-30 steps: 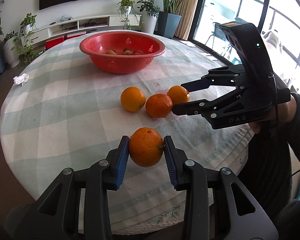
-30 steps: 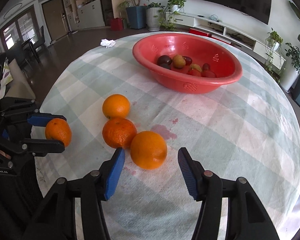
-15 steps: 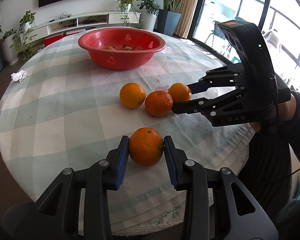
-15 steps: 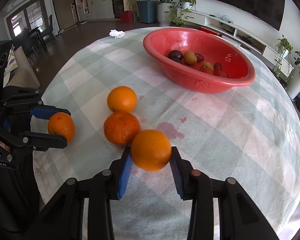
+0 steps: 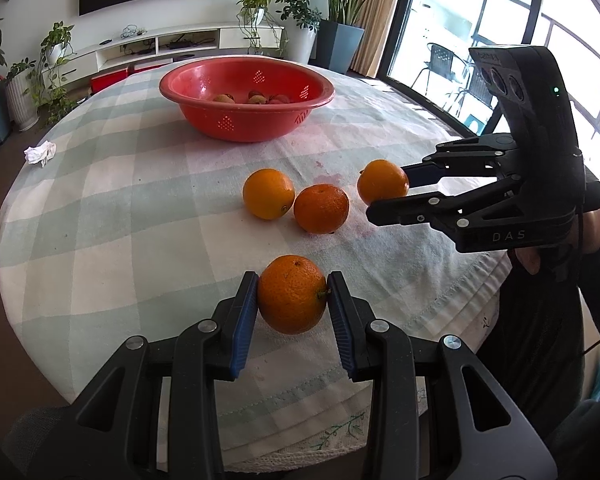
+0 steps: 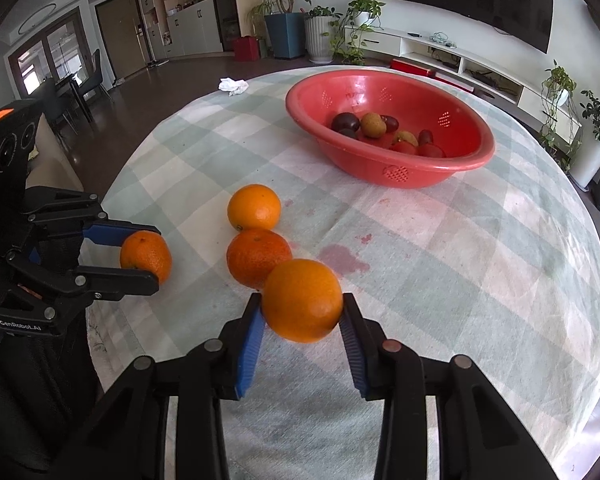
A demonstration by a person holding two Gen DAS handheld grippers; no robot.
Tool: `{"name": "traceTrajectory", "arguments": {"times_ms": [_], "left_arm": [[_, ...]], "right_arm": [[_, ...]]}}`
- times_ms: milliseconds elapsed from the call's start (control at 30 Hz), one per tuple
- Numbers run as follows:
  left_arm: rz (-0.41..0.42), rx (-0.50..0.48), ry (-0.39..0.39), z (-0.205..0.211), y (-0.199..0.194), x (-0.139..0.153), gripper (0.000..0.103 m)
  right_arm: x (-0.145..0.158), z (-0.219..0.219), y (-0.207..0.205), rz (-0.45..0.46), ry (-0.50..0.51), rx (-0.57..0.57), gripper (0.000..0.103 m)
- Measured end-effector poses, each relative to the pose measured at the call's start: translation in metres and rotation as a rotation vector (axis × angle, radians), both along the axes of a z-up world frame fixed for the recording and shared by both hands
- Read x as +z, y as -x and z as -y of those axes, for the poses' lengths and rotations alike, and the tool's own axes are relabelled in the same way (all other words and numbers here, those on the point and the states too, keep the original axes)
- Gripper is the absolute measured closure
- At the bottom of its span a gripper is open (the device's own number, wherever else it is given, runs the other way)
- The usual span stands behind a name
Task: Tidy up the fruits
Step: 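Lift both oranges and carry them over the red bowl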
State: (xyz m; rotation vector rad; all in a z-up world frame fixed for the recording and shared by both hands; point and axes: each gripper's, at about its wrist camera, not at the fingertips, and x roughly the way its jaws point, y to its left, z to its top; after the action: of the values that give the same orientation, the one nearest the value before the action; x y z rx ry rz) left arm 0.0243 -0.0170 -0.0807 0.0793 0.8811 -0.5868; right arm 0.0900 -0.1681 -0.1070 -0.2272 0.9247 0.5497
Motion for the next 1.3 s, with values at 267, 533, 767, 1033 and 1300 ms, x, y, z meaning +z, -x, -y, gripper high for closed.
{"name": "traceTrajectory", "arguments": {"times_ms": [267, 533, 767, 1033, 1300], "left_arm": [[0.001, 0.000, 0.005, 0.000, -0.002, 0.003, 0.070], [0.036, 0.031, 0.015, -0.014, -0.022, 0.024, 0.070], [0.098, 0.058, 0.028, -0.026, -0.067, 0.059, 0.070], [0.156, 0.046, -0.004, -0.006, -0.142, 0.100, 0.070], [0.121, 0.002, -0.076, 0.037, -0.206, 0.084, 0.070]], "right_arm": [[0.014, 0.022, 0.007, 0.022, -0.072, -0.096, 0.062], [0.031, 0.051, -0.001, 0.064, -0.113, -0.220, 0.062], [0.057, 0.072, -0.020, 0.110, -0.150, -0.320, 0.063], [0.102, 0.050, -0.054, 0.199, -0.164, -0.282, 0.062], [0.091, 0.016, -0.114, 0.172, -0.099, -0.252, 0.062]]}}
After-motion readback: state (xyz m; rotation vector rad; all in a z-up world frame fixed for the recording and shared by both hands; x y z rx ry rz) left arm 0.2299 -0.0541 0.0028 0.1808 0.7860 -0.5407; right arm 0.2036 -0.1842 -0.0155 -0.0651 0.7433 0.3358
